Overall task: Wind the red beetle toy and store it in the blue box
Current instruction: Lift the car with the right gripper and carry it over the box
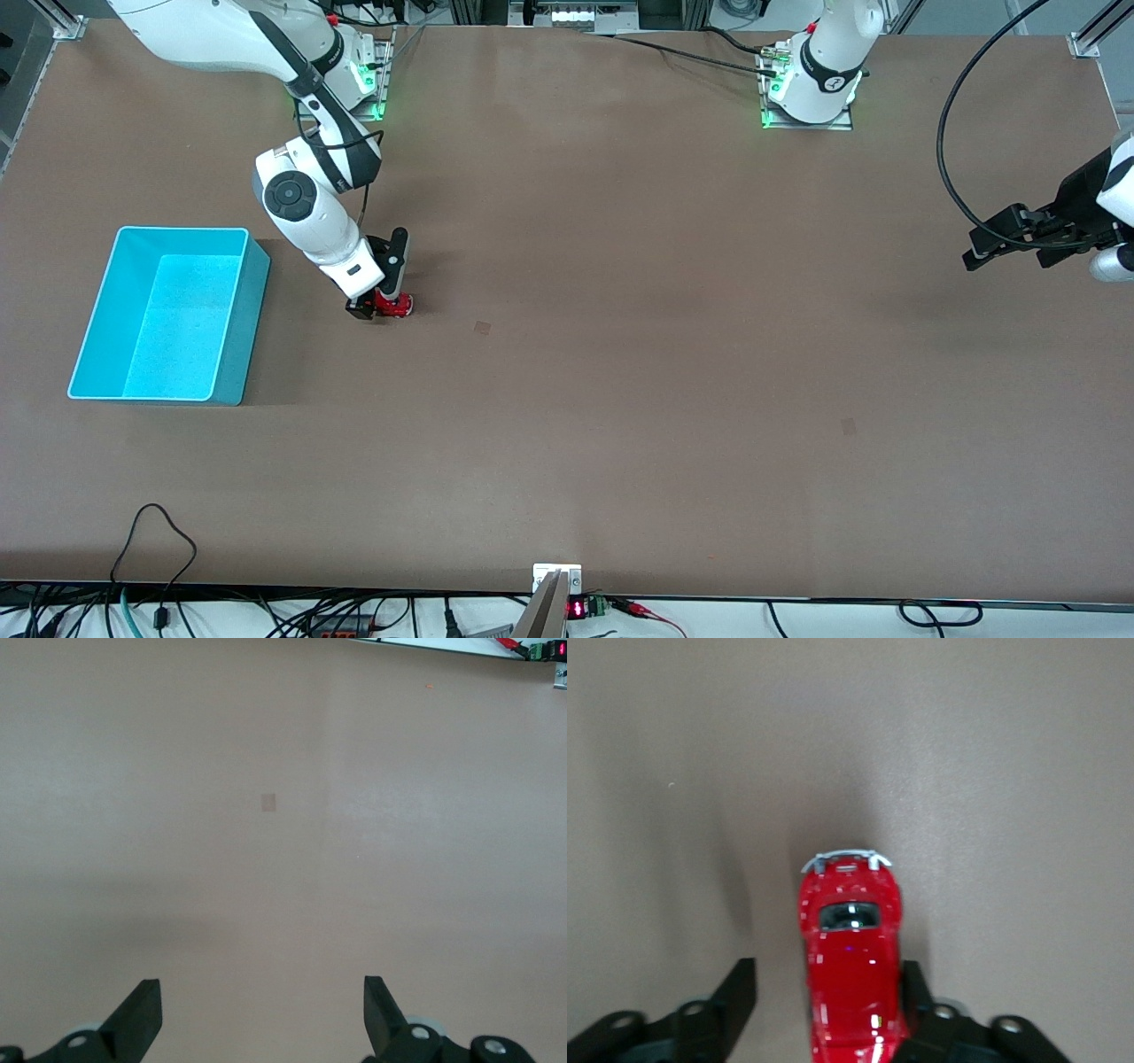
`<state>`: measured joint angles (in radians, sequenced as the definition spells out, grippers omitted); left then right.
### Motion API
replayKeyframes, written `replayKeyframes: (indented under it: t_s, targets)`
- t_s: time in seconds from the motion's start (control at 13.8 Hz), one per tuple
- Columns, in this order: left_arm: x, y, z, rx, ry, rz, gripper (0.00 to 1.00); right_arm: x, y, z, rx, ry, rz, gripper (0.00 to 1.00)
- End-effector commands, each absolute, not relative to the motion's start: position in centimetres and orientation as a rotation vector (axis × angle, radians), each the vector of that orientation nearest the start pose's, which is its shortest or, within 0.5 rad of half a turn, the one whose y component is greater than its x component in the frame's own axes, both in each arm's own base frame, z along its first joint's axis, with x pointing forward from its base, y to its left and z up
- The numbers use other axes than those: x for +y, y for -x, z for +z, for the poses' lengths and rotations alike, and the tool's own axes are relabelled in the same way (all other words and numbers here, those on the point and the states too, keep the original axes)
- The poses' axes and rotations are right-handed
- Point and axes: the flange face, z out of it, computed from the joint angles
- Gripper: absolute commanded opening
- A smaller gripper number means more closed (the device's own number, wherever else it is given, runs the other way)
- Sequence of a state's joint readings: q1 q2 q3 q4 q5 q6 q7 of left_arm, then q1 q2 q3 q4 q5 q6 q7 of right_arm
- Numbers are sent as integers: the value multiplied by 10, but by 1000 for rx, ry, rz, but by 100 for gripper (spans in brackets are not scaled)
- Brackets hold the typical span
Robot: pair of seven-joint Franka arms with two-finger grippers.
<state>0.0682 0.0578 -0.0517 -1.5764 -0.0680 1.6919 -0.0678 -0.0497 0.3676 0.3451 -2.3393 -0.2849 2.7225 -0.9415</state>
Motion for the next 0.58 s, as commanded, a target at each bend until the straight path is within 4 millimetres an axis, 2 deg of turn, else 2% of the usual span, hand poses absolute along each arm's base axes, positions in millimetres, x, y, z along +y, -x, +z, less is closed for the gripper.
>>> replayKeyframes:
  t_s: [0.0, 0.07, 0.15, 0.29, 0.51]
  targets:
    - [9, -580, 596, -153, 3207, -62, 100, 168, -495, 193, -2147, 2330, -91, 19]
    - [8, -580, 596, -147, 3206, -57, 100, 168, -497, 194, -2137, 2341, -93, 8]
    - [4, -579, 597, -137, 3207, -54, 100, 169, -502, 200, -2133, 2354, -111, 5]
    - [4, -580, 596, -137, 3207, -52, 100, 165, -514, 221, -2094, 2412, -168, 2]
    - [4, -580, 596, -138, 3209, -57, 100, 156, -521, 266, -1862, 2651, -173, 0]
